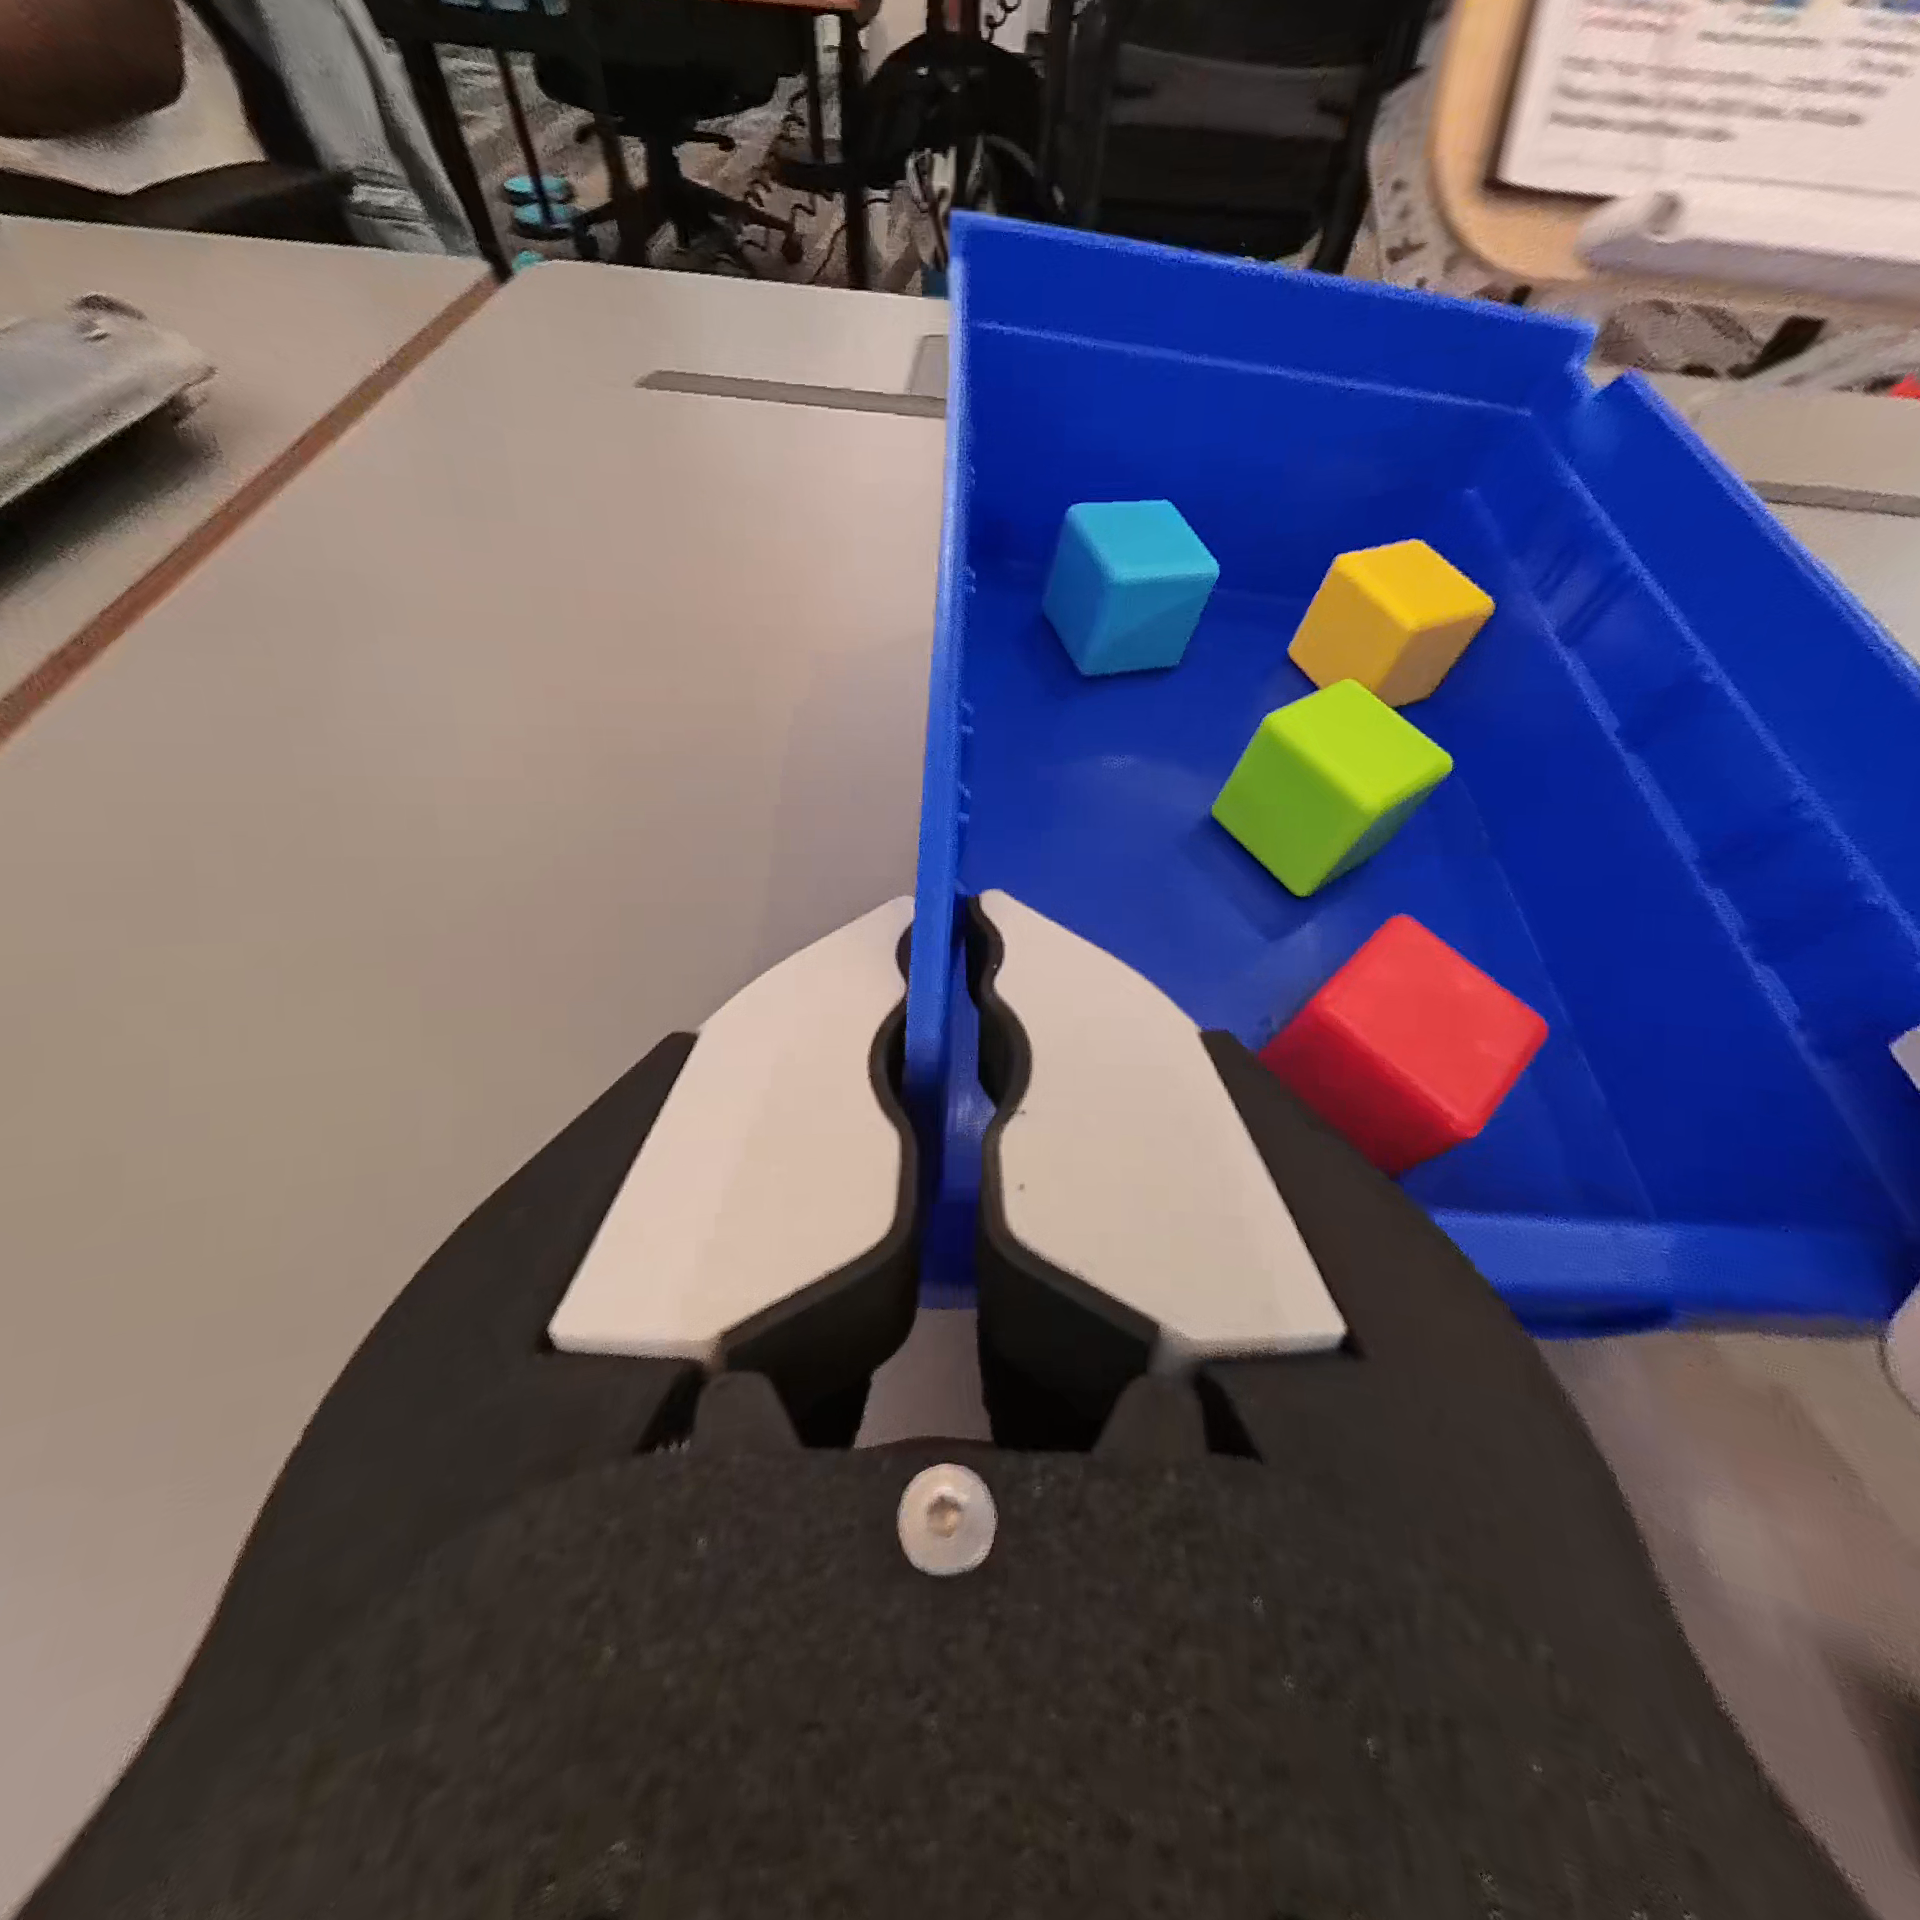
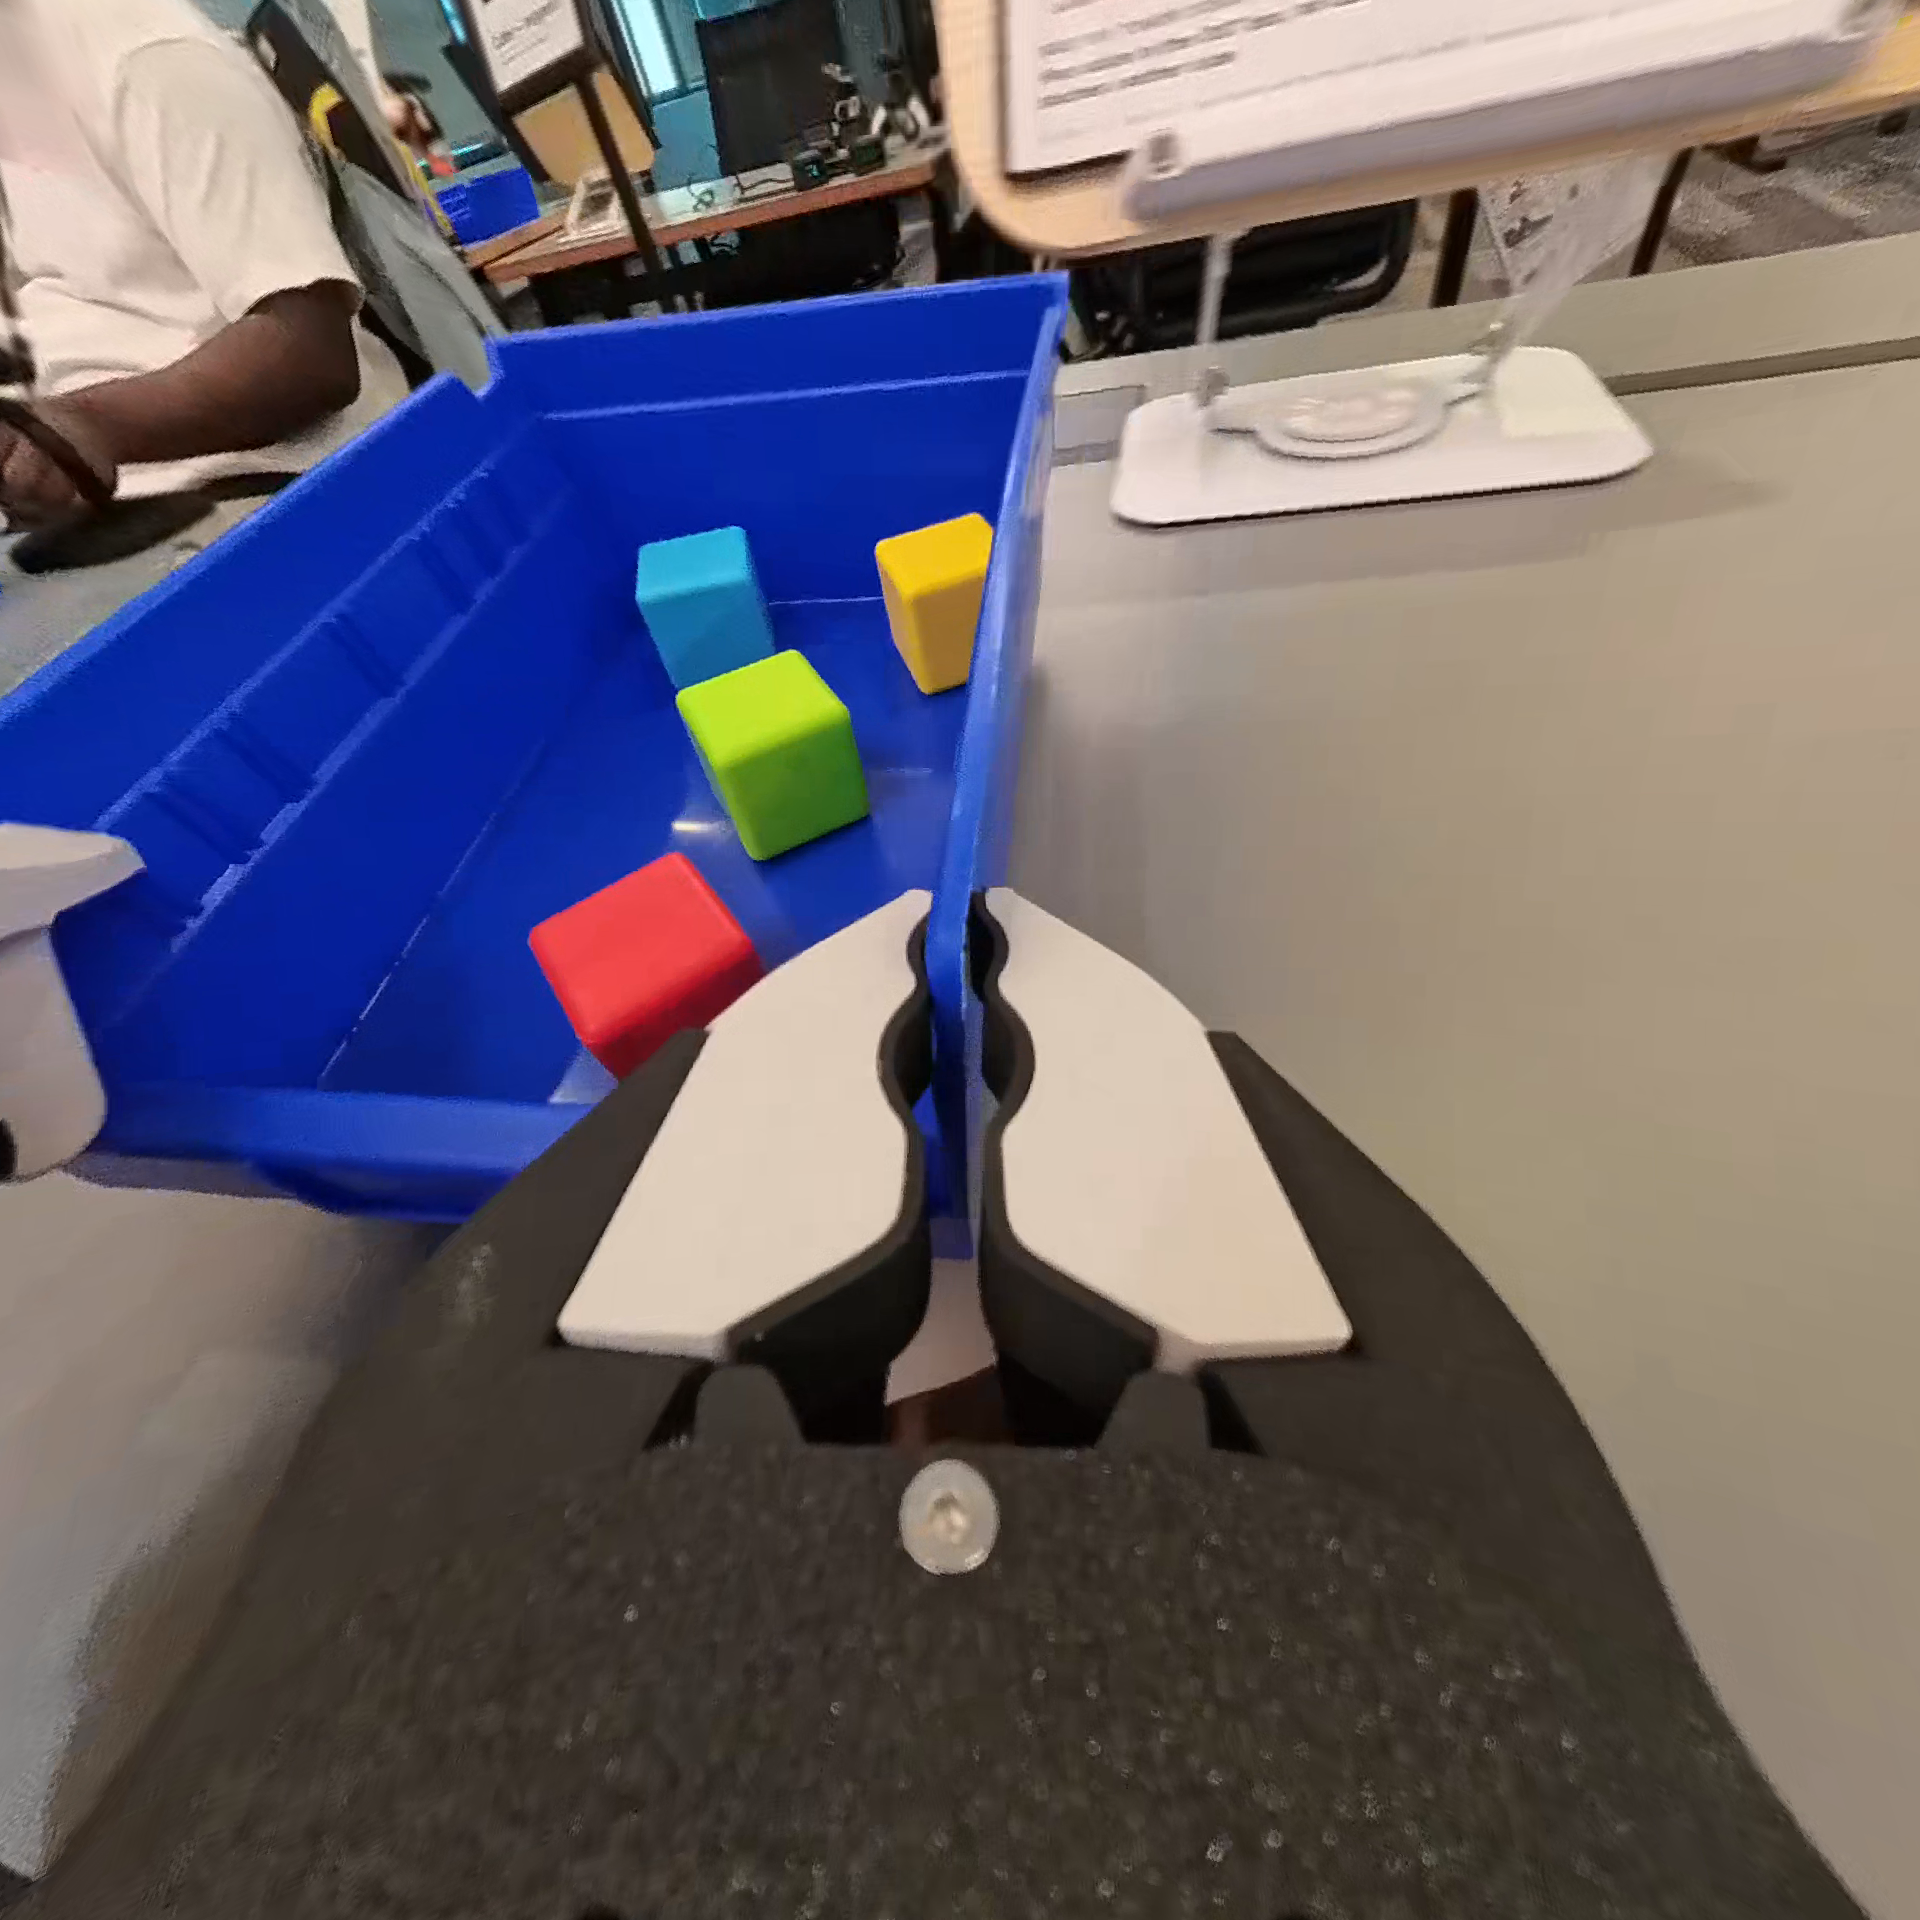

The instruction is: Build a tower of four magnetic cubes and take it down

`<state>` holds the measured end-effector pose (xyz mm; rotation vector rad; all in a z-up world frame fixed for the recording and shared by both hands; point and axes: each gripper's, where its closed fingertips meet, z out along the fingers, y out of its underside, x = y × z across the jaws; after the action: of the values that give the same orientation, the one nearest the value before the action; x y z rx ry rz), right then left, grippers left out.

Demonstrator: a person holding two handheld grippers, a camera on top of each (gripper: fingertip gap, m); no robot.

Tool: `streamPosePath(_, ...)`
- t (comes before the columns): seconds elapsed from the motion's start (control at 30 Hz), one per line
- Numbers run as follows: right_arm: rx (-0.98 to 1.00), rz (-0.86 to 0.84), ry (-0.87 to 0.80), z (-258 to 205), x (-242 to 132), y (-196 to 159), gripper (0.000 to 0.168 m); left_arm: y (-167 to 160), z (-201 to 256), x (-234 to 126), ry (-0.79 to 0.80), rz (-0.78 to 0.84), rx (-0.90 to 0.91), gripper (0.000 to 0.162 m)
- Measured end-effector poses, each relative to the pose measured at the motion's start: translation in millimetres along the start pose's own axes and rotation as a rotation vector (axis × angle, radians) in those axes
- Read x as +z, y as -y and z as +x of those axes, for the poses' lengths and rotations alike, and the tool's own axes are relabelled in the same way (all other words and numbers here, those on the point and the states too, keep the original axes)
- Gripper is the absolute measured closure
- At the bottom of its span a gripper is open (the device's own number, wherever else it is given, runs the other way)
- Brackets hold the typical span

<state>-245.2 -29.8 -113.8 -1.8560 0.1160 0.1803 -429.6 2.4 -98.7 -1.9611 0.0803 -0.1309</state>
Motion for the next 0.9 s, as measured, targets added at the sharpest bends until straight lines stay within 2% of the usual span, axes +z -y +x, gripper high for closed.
streamPosePath(0.27,-0.084,-0.046,0.065,-107.7,33.5,-16.3,0.163,-1.7,-115.1,9.0,0.059,-0.012,-0.081,0.157)
streamPosePath(0.37,-0.091,-0.04,0.056,-123.0,41.4,-16.5,0.162,-2.3,-132.4,18.1,0.036,-0.021,-0.08,0.157)
streamPosePath(0.5,-0.06,-0.045,0.124,-136.9,47.5,-17.2,0.157,2.5,-144.4,28.7,0.009,-0.014,-0.095,0.156)
streamPosePath(0.6,-0.053,-0.053,0.19,-140.1,48.1,-16.7,0.153,3.0,-146.3,30.2,-0.034,0.017,-0.177,0.156)
streamPosePath(0.63,-0.06,-0.068,0.22,-140.3,45.6,-17.9,0.15,1.6,-149.6,29.3,-0.025,0.013,-0.197,0.146)
streamPosePath(0.67,-0.073,-0.077,0.241,-137.4,40.8,-17.7,0.139,0.0,-156.5,26.5,0.011,0.006,-0.209,0.131)
streamPosePath(0.7,-0.088,-0.071,0.261,-132.9,33.3,-15.6,0.134,1.4,-161.5,21.2,0.042,0.012,-0.214,0.125)
streamPosePath(0.8,-0.149,-0.031,0.394,-114.4,-1.6,-6.4,0.13,22.5,-159.6,-7.3,0.094,0.134,-0.211,0.123)
streamPosePath(0.9,-0.277,-0.001,0.46,-67.9,-34.5,-5.1,0.13,34.3,-118.6,-31.2,0.051,0.217,-0.144,0.121)
